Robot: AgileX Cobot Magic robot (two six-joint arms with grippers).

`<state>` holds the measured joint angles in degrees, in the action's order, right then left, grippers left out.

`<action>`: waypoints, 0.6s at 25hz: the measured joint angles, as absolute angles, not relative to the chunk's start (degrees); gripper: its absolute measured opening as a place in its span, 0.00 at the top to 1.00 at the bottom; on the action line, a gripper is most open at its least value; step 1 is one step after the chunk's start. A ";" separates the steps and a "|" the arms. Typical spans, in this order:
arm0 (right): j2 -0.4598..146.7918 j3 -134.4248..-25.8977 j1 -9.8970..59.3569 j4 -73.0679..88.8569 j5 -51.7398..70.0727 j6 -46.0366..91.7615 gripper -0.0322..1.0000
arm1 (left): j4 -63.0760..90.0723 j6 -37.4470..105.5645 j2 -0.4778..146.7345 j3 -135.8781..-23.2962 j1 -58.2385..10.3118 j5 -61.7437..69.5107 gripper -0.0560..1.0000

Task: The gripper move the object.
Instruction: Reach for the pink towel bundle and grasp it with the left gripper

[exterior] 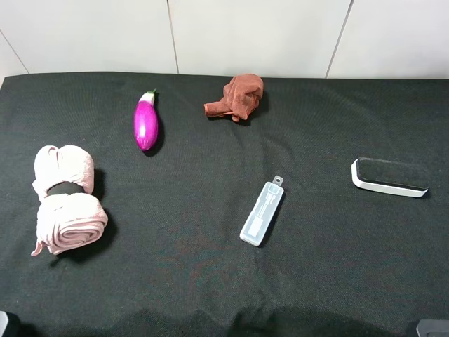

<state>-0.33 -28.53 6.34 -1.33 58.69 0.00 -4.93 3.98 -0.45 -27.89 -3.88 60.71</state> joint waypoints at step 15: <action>-0.33 -28.53 6.34 -1.33 58.69 0.00 0.30 | -4.93 3.98 -0.45 -27.89 -3.88 60.71 0.01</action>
